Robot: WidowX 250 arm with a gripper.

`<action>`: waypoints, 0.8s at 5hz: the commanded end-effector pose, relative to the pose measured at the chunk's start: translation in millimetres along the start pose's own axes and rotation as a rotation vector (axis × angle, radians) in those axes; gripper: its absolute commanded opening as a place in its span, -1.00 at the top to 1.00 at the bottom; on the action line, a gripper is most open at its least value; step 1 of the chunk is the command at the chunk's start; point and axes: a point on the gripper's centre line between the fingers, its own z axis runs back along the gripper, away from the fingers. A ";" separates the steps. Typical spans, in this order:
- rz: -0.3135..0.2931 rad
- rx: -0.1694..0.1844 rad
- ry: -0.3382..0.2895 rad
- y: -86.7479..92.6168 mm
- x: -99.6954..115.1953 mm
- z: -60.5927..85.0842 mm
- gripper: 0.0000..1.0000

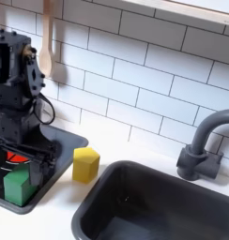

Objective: Reach green block

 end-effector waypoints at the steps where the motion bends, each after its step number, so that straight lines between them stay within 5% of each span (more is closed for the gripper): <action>1: 0.009 0.008 0.038 0.8 -0.4 -11.6 -1.00; 4: 0.019 0.016 0.065 3.4 2.0 -23.1 -1.00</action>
